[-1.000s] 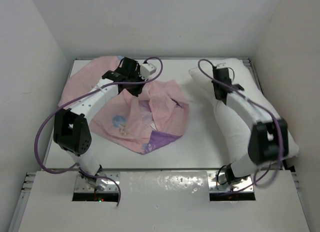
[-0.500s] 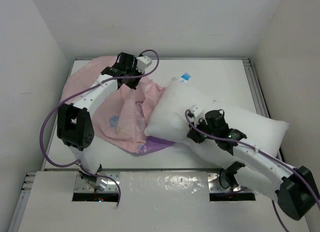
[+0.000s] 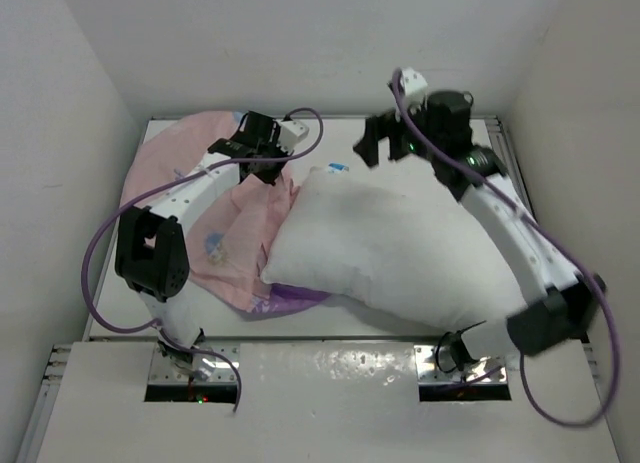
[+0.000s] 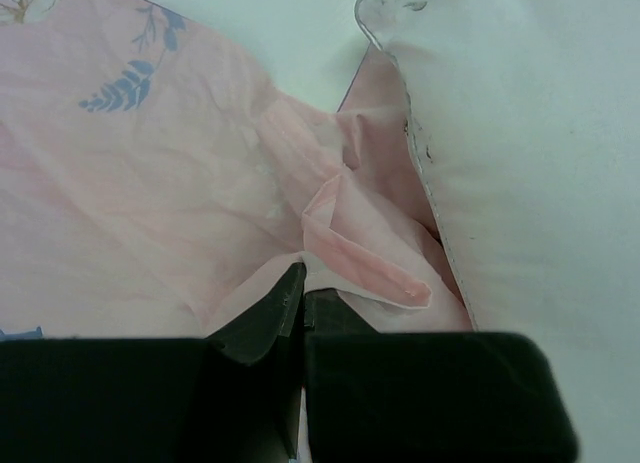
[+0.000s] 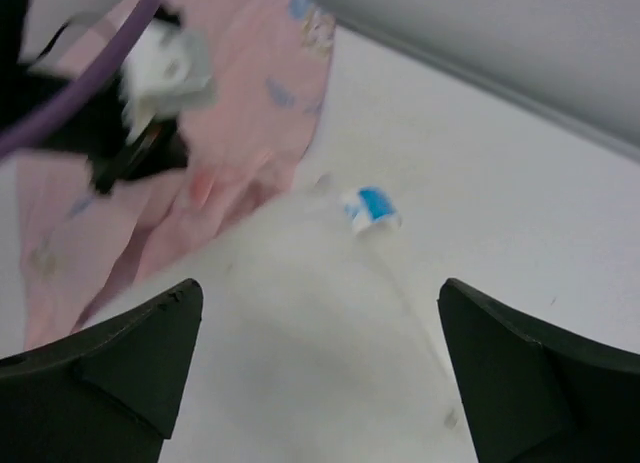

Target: Put the pillow into the pillowcase

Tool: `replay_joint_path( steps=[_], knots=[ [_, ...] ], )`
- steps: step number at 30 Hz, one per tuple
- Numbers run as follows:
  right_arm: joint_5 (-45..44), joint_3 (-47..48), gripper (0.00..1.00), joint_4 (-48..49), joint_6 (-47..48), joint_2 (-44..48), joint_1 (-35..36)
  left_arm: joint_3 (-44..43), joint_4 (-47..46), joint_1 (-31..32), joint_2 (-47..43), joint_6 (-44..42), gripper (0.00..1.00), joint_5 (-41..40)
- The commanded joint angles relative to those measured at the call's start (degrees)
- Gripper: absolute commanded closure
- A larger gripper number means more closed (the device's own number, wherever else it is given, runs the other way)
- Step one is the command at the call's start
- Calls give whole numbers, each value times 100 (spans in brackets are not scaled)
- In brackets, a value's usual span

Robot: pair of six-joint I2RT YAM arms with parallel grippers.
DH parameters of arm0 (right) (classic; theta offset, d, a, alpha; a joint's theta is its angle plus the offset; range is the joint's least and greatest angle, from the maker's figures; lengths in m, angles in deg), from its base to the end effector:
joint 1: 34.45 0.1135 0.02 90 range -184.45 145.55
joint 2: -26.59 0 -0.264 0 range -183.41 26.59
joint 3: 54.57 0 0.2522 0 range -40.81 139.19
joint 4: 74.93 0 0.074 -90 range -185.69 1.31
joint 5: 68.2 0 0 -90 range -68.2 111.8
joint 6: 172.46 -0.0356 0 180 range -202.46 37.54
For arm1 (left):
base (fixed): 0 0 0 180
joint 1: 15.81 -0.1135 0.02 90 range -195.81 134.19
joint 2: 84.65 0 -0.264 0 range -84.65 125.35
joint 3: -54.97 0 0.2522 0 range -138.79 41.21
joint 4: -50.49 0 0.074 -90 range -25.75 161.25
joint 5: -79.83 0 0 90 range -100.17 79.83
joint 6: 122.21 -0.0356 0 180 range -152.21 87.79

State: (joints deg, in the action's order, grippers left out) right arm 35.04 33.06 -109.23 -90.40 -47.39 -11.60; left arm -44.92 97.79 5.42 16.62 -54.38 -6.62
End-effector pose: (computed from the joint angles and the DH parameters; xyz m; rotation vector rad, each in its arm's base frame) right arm 0.2677 0.1216 0.3884 -0.4101 1.9219 0.5789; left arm 0.3684 -0.1455 0.2841 0.9208 2.2373 -0.0675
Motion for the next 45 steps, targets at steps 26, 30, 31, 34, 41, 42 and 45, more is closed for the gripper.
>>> replay_joint_path(
  steps=[26, 30, 31, 34, 41, 42, 45],
  knots=[
    [2685, -994, 100, 1778, -190, -1447, 278, -668, 153, -120, -310, 3, 100, -814],
    [2551, -1437, 100, 2344, -243, -960, 834, -695, 144, 214, -494, -400, 100, -637],
    [2579, -1271, 100, 2230, -243, -1205, 931, -599, 135, 380, -634, -480, 100, -602],
    [2596, -831, 100, 1878, -479, -1784, 1002, -458, 143, 610, -933, -665, 100, -382],
    [1596, -715, 100, 3403, -2163, -2490, 862, -283, 926, 689, -1329, -1086, 99, 909],
    [1194, -750, 100, 3598, -2428, -2508, 740, -169, 996, 698, -1425, -1174, 99, 1006],
    [542, -1022, 100, 4389, -3428, -2543, 546, 385, 1198, 776, -1593, -1570, 99, 1042]
  ],
)
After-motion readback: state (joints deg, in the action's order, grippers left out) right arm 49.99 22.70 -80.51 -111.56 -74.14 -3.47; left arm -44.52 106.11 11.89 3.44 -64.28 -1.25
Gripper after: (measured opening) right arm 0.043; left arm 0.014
